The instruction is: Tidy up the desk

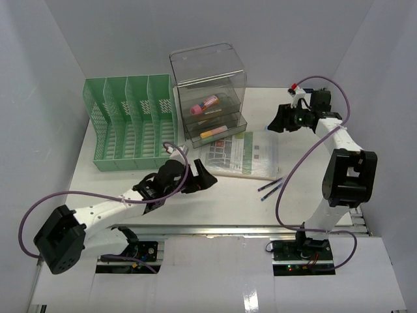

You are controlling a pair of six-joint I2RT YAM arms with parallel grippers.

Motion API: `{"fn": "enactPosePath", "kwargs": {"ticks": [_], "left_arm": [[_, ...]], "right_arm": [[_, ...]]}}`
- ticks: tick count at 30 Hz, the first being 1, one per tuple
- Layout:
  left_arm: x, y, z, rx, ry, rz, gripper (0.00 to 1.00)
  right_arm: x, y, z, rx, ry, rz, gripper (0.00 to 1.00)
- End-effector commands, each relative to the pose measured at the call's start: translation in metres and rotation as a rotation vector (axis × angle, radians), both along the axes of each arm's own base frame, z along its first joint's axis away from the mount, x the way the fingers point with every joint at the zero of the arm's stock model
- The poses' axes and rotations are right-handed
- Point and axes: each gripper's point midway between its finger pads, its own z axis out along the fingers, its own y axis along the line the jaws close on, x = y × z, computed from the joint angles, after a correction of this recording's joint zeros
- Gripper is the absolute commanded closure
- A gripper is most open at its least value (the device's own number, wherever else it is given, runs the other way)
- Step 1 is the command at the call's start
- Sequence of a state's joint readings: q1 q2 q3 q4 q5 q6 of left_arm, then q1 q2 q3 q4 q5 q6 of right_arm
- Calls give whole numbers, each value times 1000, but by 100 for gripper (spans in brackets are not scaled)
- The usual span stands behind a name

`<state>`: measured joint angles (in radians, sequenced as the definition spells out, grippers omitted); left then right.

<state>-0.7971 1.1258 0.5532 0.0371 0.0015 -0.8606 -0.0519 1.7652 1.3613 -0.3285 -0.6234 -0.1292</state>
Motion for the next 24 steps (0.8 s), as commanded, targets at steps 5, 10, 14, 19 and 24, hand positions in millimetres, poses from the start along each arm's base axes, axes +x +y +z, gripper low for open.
{"fn": "enactPosePath", "kwargs": {"ticks": [5, 10, 14, 19, 24], "left_arm": [[33, -43, -32, -273, 381, 517, 4], [51, -70, -53, -276, 451, 622, 12], [62, -79, -69, -272, 479, 704, 24], [59, -64, -98, -187, 548, 852, 38], [55, -50, -126, -105, 591, 961, 54]], "right_arm": [[-68, 38, 34, 79, -216, 349, 31], [-92, 41, 35, 48, -282, 407, 32], [-103, 41, 40, 37, -317, 422, 32], [-109, 43, 44, 50, -332, 428, 32], [-110, 44, 45, 61, -325, 425, 32]]}}
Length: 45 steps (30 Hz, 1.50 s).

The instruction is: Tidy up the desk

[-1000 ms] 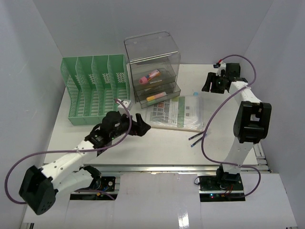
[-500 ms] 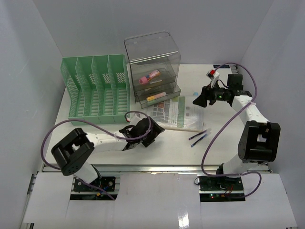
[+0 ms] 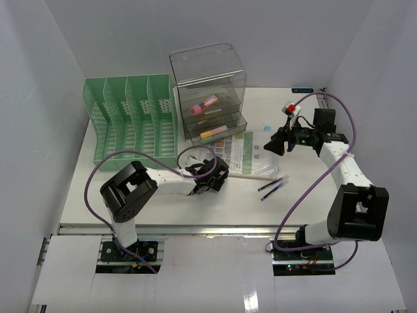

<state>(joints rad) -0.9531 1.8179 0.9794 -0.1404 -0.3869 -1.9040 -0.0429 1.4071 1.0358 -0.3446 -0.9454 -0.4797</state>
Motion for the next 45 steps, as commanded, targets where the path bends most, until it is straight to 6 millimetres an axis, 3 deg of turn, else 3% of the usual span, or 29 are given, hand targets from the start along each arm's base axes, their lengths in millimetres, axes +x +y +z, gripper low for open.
{"fn": "enactPosePath", "kwargs": {"ticks": [1, 12, 18, 21, 24, 29, 32, 35, 37, 38, 39, 45], "left_arm": [[-9, 30, -36, 105, 111, 145, 55], [-3, 34, -63, 129, 150, 207, 66], [-4, 34, -67, 131, 160, 205, 95], [-6, 35, -65, 136, 154, 181, 100], [-7, 34, -56, 136, 120, 147, 100], [-11, 22, -15, 75, 33, 94, 100], [-8, 17, 14, 10, -25, 91, 100], [-5, 13, 34, -21, -63, 83, 100], [-5, 11, 42, -35, -74, 75, 100], [-4, 9, 47, -50, -82, 71, 100], [-5, 8, 48, -54, -81, 67, 100], [-5, 2, 56, -87, -96, 44, 100]], "right_arm": [[-3, 4, 10, 21, -37, 28, 32], [-5, 1, 12, 34, -37, 23, 32], [-6, -1, 12, 34, -36, 15, 32], [-6, -1, 11, 34, -36, 16, 33], [-9, -1, 10, 31, -46, 31, 33], [-32, 7, 8, -3, -87, 205, 30], [-52, 12, -3, -64, -83, 340, 20], [-68, 24, -22, -159, -82, 443, 3], [-74, 27, -26, -220, -152, 473, 10], [-76, 30, -39, -273, -193, 488, 10], [-77, 32, -35, -300, -251, 483, 10], [-82, 52, -53, -442, -536, 458, 10]]}}
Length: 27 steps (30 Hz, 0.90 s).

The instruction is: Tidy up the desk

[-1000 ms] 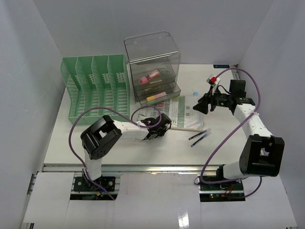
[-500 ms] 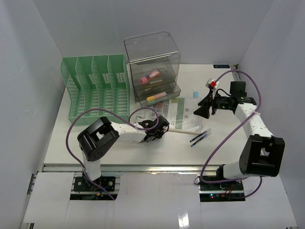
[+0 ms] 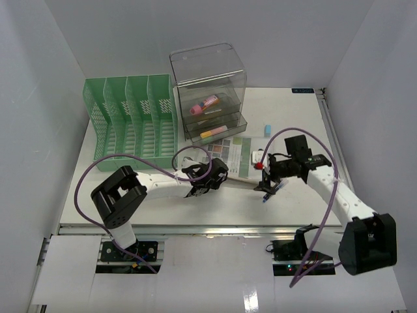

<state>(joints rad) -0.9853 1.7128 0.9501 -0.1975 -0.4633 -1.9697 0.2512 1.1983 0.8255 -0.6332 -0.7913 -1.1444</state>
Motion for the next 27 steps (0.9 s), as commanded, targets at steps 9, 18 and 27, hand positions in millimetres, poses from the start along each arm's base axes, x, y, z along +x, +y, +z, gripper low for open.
{"fn": "enactPosePath", "kwargs": {"ticks": [9, 18, 27], "left_arm": [[0, -16, 45, -98, -86, -48, 100], [-2, -15, 52, -129, -103, -52, 100], [-6, -7, 53, -147, -103, -39, 100]], "right_arm": [[31, 36, -15, -102, -333, -48, 8], [38, 52, -43, -150, -292, -94, 6], [59, 53, -57, -184, -277, -178, 68]]}}
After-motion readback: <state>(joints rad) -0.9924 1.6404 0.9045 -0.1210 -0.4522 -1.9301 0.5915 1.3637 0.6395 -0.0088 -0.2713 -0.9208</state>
